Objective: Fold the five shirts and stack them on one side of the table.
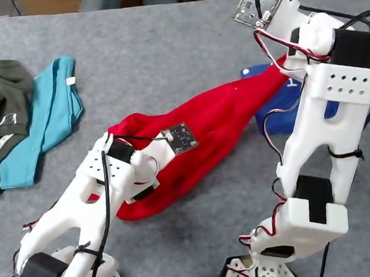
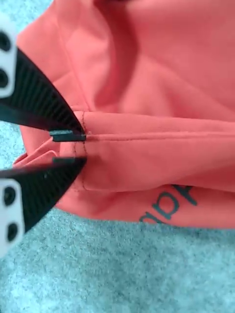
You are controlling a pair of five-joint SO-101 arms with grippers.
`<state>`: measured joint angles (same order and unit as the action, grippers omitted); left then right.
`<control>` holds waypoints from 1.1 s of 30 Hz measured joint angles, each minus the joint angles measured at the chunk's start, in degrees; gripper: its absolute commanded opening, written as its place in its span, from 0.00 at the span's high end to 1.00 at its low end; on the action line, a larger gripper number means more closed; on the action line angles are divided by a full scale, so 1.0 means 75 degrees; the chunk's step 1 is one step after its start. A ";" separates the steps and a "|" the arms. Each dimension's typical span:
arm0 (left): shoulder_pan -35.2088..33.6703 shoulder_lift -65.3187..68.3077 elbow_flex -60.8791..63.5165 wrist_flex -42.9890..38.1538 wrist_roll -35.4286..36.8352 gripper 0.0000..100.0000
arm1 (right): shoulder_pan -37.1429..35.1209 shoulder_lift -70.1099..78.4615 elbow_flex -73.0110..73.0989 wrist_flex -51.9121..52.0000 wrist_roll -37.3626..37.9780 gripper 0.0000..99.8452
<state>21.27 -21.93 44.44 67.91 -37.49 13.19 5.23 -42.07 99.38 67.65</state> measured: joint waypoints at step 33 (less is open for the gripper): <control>-0.0070 0.0047 -0.0258 -0.0059 0.0914 0.97 | 0.0000 0.0000 0.0000 0.0000 0.0000 0.99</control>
<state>20.75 -21.58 42.51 67.47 -30.64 13.19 5.23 -42.07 99.38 67.65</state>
